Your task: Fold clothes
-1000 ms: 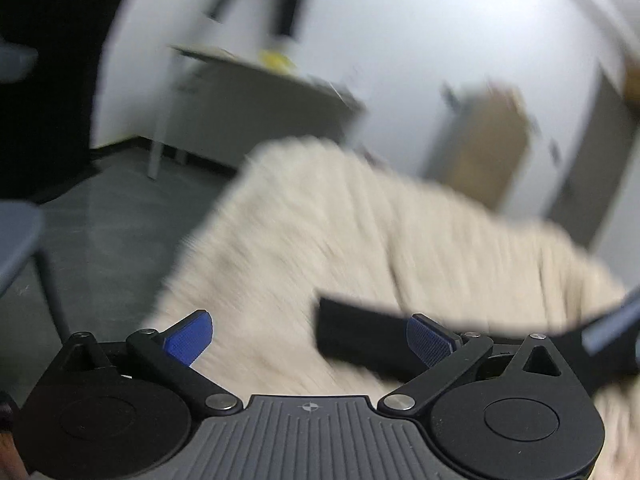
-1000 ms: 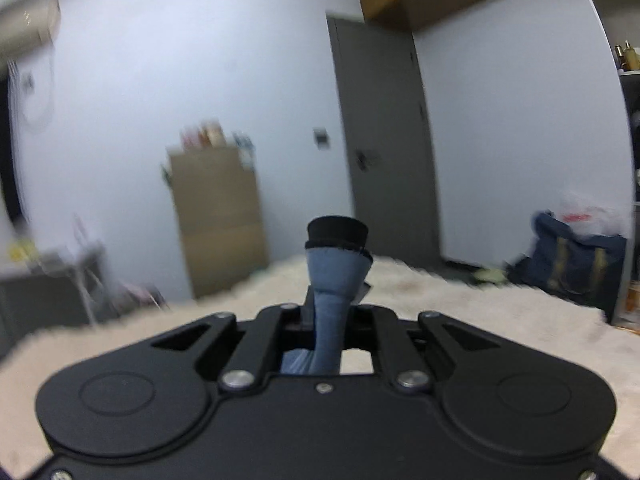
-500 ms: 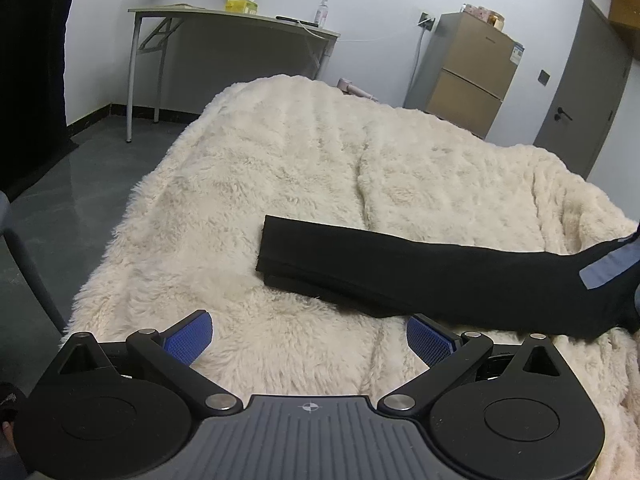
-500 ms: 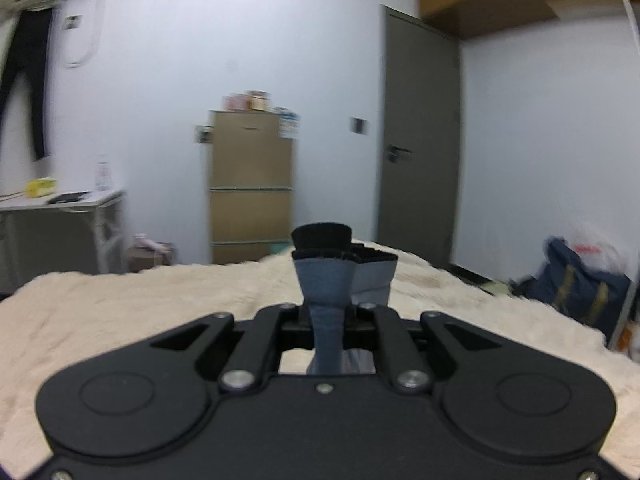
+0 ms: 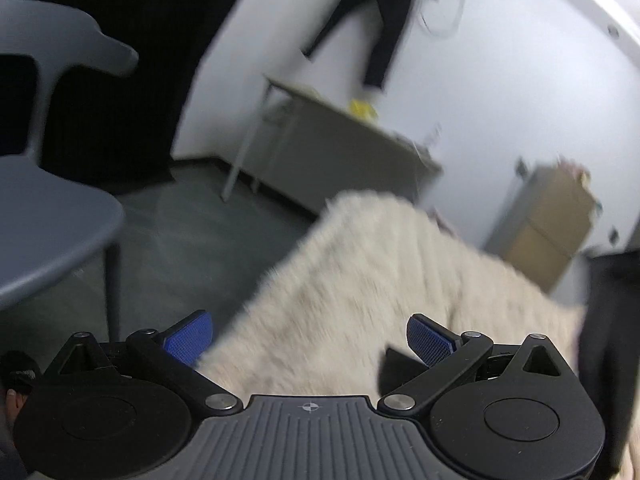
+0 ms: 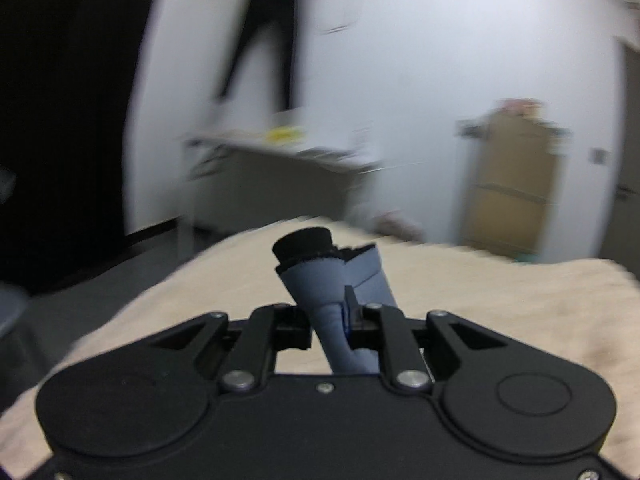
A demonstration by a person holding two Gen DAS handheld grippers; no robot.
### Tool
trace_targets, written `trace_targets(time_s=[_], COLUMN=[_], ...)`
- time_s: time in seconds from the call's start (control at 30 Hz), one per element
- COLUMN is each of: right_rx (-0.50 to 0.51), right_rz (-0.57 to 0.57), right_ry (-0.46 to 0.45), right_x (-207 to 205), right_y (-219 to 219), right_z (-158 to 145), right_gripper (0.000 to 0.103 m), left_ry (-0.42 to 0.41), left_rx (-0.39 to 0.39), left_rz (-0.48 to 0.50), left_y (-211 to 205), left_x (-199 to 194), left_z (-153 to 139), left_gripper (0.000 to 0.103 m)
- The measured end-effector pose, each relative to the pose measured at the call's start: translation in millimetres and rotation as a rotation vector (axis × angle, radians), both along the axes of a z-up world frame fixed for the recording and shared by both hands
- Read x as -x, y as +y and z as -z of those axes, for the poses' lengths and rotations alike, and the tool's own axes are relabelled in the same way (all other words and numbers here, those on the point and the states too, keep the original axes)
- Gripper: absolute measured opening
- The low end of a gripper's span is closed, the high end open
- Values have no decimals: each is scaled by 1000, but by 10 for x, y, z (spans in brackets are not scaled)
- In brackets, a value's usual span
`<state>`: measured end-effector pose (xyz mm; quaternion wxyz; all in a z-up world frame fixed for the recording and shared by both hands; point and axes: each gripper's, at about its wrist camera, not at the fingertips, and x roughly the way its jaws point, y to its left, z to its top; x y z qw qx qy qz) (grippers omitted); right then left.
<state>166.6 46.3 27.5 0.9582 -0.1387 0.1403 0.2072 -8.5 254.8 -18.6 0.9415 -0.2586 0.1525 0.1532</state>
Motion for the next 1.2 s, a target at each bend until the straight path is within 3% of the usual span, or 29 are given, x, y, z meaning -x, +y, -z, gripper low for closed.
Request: trace_targets(time_s=[0.07,0.13,0.2,0.27,0.4,0.57,0.6,0.67,0.7,0.73,0.8,0.93,1.07,1.13,1.2], right_rx=[117,253,276,217,128,71,72,136,172,204,157,64,226,315,444], right_rz=[-92,-142,-129,-163,-183,-231,-250,-325,-365,-388,-385,-290,-64,0,37], right_ry=[65,130,59,51,62,-65,-75,3,49,85,43,-77,-93,-67,-27], right_x=[155,259,480,514,335,456,489,579,626,643,698,788,785,803,838], right_y=[523,872,962,881,660,590,603,679,720,733,502,-360,-1566,-1977,-2382], right_z=[524,973,1187,1149,912,548,541,788,931,999,898,485,359,434,573], right_gripper=[14,25,29,29,15,15,23,46,66,65,67,87,85,71,64], left_ry=[-18,-11,-12,-14,-14,-20,-29,-29,-22,-20,-15,-12,3,7,10], left_rx=[10,19,17,23,16,8,18,28,36,37,32,23,1,-14,-23], left_rz=[-12,-7,-7,1,22,29,25,22,22,24,30,44,62,79,87], left_y=[30,36,33,28,1,-18,3,24,36,37,23,-4,-51,-91,-115], left_x=[61,93,111,93,31,17,32,26,19,17,21,-14,-91,-116,-118], left_z=[-12,-23,-37,-39,-26,-16,-14,-2,6,11,7,10,25,28,29], left_gripper=[103,103,103,103,103,103,103,103,103,103,103,103,103,103,103])
